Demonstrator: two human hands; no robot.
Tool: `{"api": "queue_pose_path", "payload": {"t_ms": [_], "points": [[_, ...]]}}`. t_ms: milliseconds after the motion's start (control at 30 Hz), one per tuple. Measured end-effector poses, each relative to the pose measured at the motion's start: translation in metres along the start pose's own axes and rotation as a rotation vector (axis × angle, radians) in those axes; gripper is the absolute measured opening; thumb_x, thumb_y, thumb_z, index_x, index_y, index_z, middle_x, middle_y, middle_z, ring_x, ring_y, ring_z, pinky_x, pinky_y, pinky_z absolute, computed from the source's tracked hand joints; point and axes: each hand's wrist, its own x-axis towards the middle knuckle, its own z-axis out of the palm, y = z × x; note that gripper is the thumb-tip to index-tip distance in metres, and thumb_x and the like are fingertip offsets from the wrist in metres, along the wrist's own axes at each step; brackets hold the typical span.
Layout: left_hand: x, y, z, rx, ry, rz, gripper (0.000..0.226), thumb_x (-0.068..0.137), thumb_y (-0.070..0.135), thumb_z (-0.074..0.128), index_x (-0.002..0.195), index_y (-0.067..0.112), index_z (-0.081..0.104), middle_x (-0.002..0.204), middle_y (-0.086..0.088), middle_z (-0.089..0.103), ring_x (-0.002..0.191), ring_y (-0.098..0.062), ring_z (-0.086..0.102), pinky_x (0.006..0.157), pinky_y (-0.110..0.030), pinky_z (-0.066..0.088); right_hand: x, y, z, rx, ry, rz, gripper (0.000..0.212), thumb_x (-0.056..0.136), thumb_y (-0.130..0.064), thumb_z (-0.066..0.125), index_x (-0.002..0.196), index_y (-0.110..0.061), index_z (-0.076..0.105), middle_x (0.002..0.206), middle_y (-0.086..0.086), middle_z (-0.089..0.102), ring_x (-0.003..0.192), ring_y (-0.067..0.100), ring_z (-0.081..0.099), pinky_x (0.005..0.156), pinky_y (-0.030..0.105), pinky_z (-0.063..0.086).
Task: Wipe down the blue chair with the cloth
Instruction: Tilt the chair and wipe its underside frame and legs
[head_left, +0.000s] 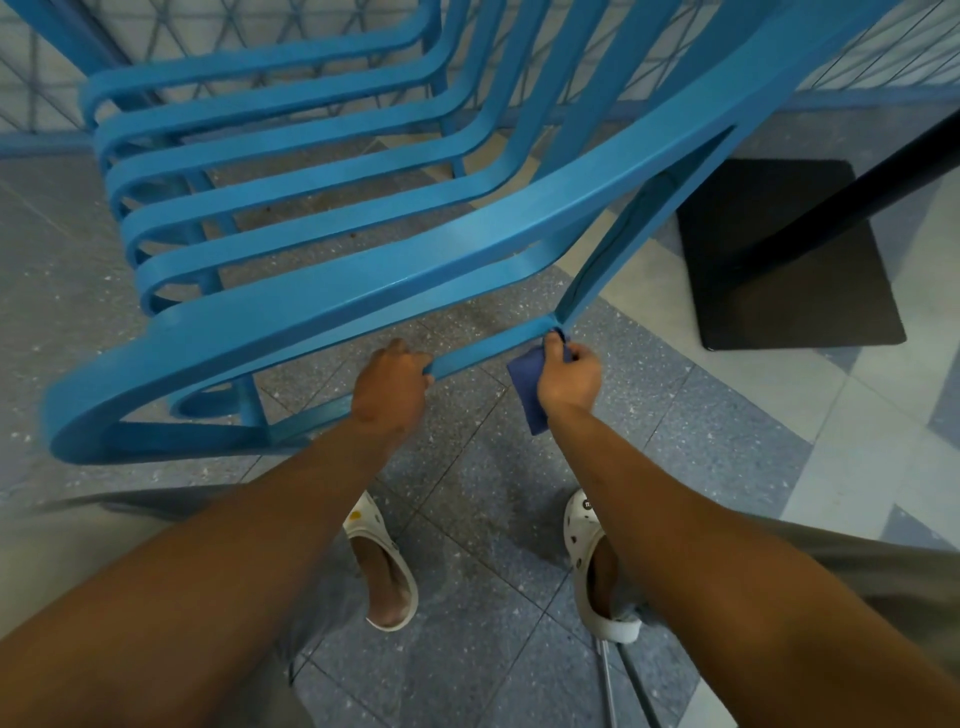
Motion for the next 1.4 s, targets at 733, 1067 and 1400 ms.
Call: {"api": "queue_pose_path", "payload": {"t_ms": [733,1067,1400], "points": [[0.002,0.000,0.003,-0.036,-0.006,-0.012,0.018,0.099,0.019,0.061,0.111,0.014,0.073,0.106,-0.011,0.059,0.096,-0.028,0.058,0.079,-0.037,0.050,-0.021,-0.013,0.025,-0.132,-0.034,-0.253,0.021,0.096,-0.027,0.069,0.105,-0.008,0.072,0.101,0.002,0.063,0.090,0.013,0.061,0.092,0.032,0.053],[0.001,0.001,0.002,-0.032,-0.006,-0.019,0.020,0.099,0.021,0.061,0.114,0.015,0.073,0.108,-0.011,0.059,0.099,-0.028,0.059,0.078,-0.035,0.048,-0.016,-0.003,0.016,-0.333,-0.102,-0.426,0.027,0.100,-0.029,0.063,0.118,-0.011,0.072,0.123,0.009,0.057,0.100,0.018,0.061,0.099,0.033,0.051],[-0.002,0.007,-0.004,-0.007,-0.033,-0.047,0.022,0.099,0.020,0.062,0.117,0.013,0.071,0.111,-0.012,0.059,0.101,-0.029,0.060,0.083,-0.037,0.050,-0.038,-0.007,0.028,-0.479,-0.239,-0.461,0.024,0.100,-0.032,0.061,0.114,-0.017,0.073,0.112,0.009,0.067,0.095,0.025,0.066,0.083,0.036,0.053]]}}
